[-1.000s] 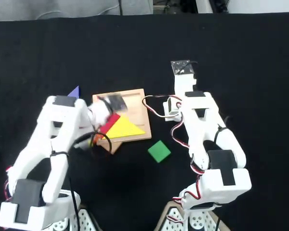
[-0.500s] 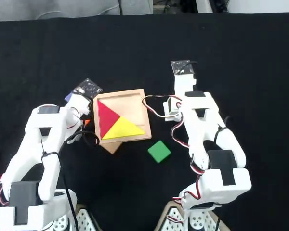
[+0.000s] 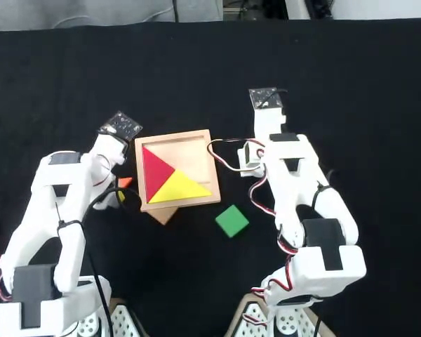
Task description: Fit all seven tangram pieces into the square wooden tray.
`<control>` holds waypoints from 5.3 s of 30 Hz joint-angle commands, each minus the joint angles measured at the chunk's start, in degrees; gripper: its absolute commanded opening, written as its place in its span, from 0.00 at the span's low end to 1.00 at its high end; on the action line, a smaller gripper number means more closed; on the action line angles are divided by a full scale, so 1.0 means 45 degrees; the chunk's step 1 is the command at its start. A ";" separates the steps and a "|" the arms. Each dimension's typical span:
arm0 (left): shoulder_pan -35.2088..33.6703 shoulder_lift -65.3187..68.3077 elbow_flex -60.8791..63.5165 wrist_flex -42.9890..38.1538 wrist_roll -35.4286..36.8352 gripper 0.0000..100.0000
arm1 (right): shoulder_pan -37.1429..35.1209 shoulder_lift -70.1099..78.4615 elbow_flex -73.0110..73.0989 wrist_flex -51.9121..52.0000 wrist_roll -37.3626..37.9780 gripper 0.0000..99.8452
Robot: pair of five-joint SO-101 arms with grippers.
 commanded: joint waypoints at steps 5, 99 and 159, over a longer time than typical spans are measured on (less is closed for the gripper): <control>0.1260 0.0137 -0.0557 0.0391 0.0059 0.24 | 0.0098 -0.0068 -0.0694 0.0078 0.0020 0.01; -0.0420 0.2208 -0.1553 0.0020 -0.1465 0.24 | 0.0059 -0.0029 -0.0694 0.0117 0.0449 0.01; 0.7961 0.6603 -0.9211 0.0059 1.8657 0.06 | 0.2891 -0.0576 -0.0830 -0.0547 -0.1074 0.01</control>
